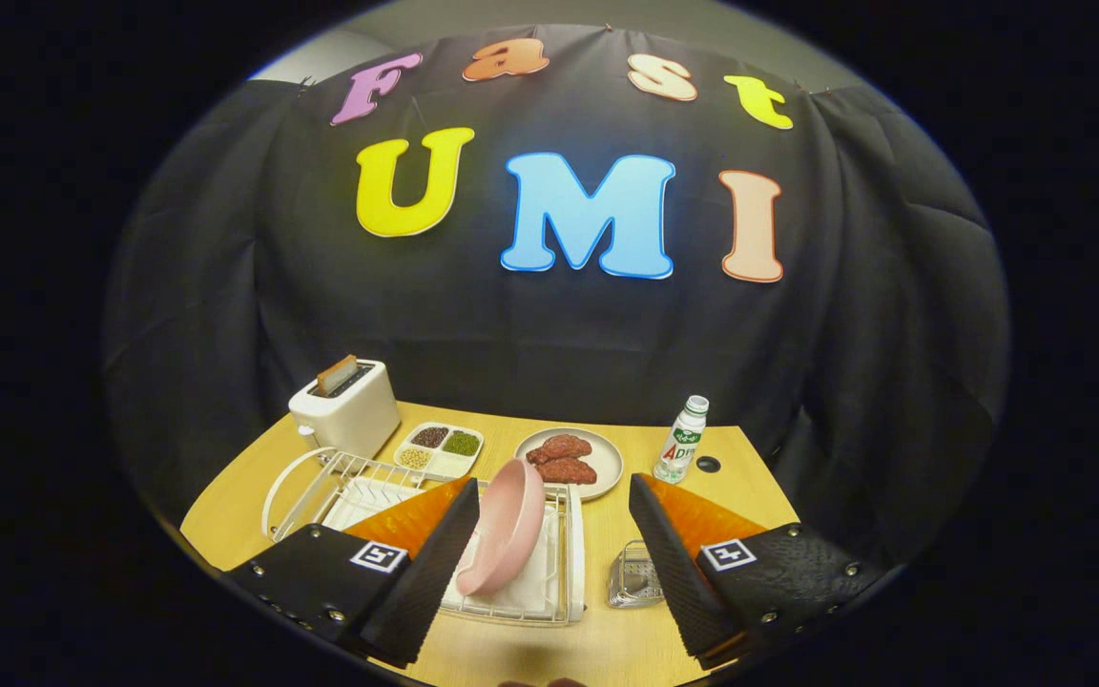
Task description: Take the plate from the dish rack, then take the spoon from the basket and place it into the plate.
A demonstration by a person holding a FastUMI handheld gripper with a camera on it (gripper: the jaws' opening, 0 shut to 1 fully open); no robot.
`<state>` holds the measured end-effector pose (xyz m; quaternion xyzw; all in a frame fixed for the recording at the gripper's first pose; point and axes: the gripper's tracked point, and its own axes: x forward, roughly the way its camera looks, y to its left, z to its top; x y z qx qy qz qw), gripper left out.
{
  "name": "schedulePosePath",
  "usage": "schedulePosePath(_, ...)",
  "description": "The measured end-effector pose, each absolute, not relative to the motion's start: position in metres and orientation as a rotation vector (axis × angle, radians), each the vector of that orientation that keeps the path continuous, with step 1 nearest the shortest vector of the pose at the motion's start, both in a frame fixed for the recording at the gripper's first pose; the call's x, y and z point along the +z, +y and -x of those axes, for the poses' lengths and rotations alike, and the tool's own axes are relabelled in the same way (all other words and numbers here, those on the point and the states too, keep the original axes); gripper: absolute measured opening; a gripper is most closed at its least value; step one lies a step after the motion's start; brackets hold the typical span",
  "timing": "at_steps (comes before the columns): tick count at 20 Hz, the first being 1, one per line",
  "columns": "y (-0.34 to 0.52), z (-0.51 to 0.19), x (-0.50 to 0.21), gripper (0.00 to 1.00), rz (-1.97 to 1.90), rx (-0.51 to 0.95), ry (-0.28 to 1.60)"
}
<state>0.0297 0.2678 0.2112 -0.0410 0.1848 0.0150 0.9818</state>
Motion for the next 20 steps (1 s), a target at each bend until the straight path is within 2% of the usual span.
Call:
schedulePosePath(6,0.276,-0.057,0.178,0.96,0.082,-0.075,0.549)
schedulePosePath(8,0.281,-0.067,0.165,0.89,0.077,-0.098,0.613)
schedulePosePath(15,0.282,-0.086,0.131,0.86,0.119,-0.181,0.787)
schedulePosePath(17,0.278,-0.087,0.124,0.7,0.133,-0.23,0.836)
schedulePosePath(18,0.275,-0.089,0.122,0.57,0.153,-0.254,0.85)
schedulePosePath(19,0.272,-0.091,0.119,0.53,0.173,-0.278,0.857)
schedulePosePath(20,0.27,-0.093,0.117,0.44,0.185,-0.29,0.867)
